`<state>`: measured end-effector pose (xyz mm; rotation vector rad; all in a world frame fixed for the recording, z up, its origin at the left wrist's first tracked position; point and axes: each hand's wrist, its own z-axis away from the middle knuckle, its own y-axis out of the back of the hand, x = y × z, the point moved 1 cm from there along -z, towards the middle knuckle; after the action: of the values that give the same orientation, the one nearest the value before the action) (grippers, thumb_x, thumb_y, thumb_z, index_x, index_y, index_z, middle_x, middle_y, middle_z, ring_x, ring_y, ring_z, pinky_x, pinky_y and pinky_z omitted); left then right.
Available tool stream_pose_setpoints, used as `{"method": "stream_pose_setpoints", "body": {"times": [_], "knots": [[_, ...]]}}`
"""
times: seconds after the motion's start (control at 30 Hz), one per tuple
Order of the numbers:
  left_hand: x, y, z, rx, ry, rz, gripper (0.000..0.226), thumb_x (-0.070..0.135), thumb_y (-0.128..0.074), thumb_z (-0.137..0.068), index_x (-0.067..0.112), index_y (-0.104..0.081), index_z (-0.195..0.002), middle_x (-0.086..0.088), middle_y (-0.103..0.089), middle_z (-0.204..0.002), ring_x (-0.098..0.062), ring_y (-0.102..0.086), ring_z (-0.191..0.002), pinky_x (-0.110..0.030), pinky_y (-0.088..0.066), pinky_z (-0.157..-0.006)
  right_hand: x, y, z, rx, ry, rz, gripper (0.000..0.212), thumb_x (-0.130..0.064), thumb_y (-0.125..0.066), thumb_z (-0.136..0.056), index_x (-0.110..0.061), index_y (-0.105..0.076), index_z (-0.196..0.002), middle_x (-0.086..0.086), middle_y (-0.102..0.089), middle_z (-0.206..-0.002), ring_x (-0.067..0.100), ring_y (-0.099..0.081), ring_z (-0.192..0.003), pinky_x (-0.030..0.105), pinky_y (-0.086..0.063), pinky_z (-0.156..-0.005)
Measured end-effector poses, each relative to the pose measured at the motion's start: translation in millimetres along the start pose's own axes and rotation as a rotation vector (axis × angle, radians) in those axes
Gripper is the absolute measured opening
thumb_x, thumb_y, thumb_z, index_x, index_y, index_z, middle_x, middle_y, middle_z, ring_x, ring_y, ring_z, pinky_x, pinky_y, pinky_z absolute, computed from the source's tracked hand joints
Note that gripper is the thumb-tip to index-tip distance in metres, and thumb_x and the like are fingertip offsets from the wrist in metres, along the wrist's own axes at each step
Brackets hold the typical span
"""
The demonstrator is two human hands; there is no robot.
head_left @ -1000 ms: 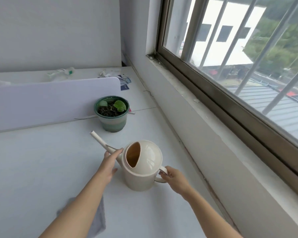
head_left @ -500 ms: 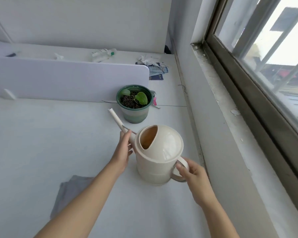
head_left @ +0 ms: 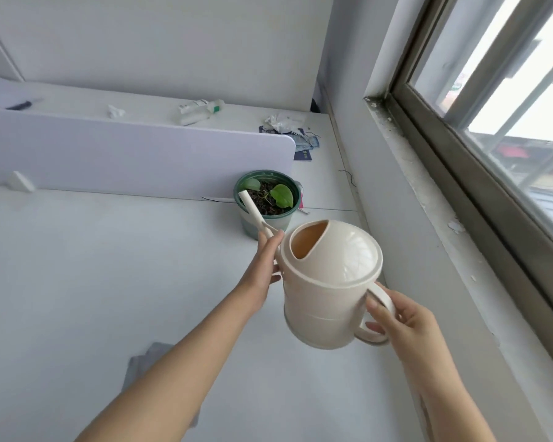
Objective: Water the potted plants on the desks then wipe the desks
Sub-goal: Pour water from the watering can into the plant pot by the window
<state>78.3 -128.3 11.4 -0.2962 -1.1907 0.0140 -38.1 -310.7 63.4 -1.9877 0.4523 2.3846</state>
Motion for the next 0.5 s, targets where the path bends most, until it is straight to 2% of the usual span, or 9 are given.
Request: {"method": "stream_pose_setpoints", "body": {"times": [0.07, 0.13, 0.27, 0.33, 0.4, 0.5], "knots": [[-1.9, -0.6, -1.1, -0.020, 0.033, 0.013, 0.082, 0.064, -0.043, -0.065, 0.032, -0.032, -0.139, -0.001, -0.053, -0.134, -0.012, -0.056, -0.094, -0.033, -0.041, -0.084, -1.1, -1.0, 1.7, 0.020, 0.007, 0.035, 0.028, -0.009, -0.057, -0.087, -0.027, -0.066, -0.106, -0.025, -0.071, -0.075, -0.006, -0.059, -0.065, 0.013, -0.052, -0.062], [-5.1, -1.2, -2.2, -0.055, 0.058, 0.008, 0.078, 0.064, -0.042, -0.066, 0.031, -0.036, -0.137, -0.001, -0.054, -0.133, -0.012, -0.056, -0.097, -0.033, -0.041, -0.086, -1.3, -1.3, 3.4, 0.041, 0.005, 0.055, 0.027, -0.012, -0.057, -0.086, -0.032, -0.065, -0.103, -0.023, -0.071, -0.075, -0.005, -0.059, -0.066, 0.015, -0.053, -0.064], [-9.8, -1.8, -8.2, -0.105, 0.110, -0.001, 0.086, 0.069, -0.045, -0.058, 0.037, -0.036, -0.137, 0.001, -0.054, -0.133, -0.014, -0.057, -0.101, -0.036, -0.041, -0.092, -4.0, -1.4, 8.1, 0.079, -0.001, 0.080, 0.027, -0.016, -0.059, -0.085, -0.032, -0.067, -0.105, -0.004, -0.073, -0.076, 0.001, -0.061, -0.067, 0.014, -0.053, -0.060], [-10.3, -5.1, -11.2, -0.134, 0.121, 0.006, 0.089, 0.071, -0.046, -0.056, 0.038, -0.034, -0.138, 0.001, -0.054, -0.134, -0.013, -0.057, -0.101, -0.036, -0.041, -0.091, -6.1, -0.6, 9.4, 0.093, -0.013, 0.085, 0.027, -0.015, -0.059, -0.085, -0.030, -0.066, -0.107, -0.010, -0.073, -0.076, -0.004, -0.062, -0.067, 0.013, -0.052, -0.058], [-9.5, -9.4, -13.7, -0.159, 0.133, 0.019, 0.082, 0.067, -0.045, -0.063, 0.037, -0.034, -0.138, -0.001, -0.052, -0.136, -0.013, -0.057, -0.099, -0.034, -0.042, -0.088, -7.1, 1.5, 9.6, 0.110, -0.018, 0.104, 0.028, -0.015, -0.058, -0.085, -0.027, -0.065, -0.109, -0.015, -0.073, -0.080, -0.007, -0.062, -0.067, 0.013, -0.053, -0.059], [-5.9, -16.6, -16.9, -0.185, 0.160, 0.052, 0.076, 0.062, -0.043, -0.068, 0.034, -0.035, -0.138, -0.004, -0.051, -0.136, -0.012, -0.057, -0.093, -0.029, -0.044, -0.074, -11.0, 4.4, 9.6, 0.148, -0.013, 0.134, 0.025, -0.016, -0.058, -0.085, -0.028, -0.066, -0.105, -0.018, -0.071, -0.072, -0.008, -0.060, -0.063, 0.013, -0.053, -0.061]]}}
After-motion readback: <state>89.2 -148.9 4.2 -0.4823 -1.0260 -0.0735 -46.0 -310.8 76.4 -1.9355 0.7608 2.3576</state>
